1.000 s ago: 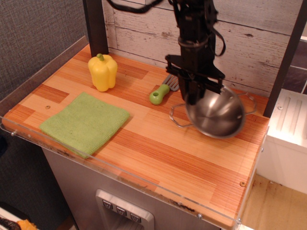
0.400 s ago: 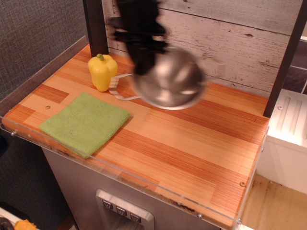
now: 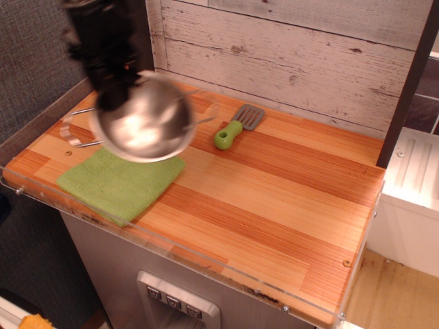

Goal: Place the pan over the green cloth.

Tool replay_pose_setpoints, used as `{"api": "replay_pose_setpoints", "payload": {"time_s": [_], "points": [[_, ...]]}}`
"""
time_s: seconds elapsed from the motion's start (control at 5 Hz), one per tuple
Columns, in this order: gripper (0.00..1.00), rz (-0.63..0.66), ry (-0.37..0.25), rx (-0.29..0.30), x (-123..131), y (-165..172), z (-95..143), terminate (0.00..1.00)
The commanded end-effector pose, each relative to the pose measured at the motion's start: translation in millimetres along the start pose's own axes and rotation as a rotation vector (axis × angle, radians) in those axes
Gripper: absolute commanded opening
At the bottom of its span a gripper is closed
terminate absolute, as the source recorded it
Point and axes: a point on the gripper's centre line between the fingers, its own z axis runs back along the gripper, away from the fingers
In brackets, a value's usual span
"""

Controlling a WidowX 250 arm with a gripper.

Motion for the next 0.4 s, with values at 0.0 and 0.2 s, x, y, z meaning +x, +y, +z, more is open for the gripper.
{"api": "replay_pose_setpoints", "payload": {"time_s": [0.0,0.2], "points": [[0.00,0.102,0.080,0.004,-23,53,-10,0.00],[0.00,0.068,0.118,-0.019,-31,55,-23,0.00]]}}
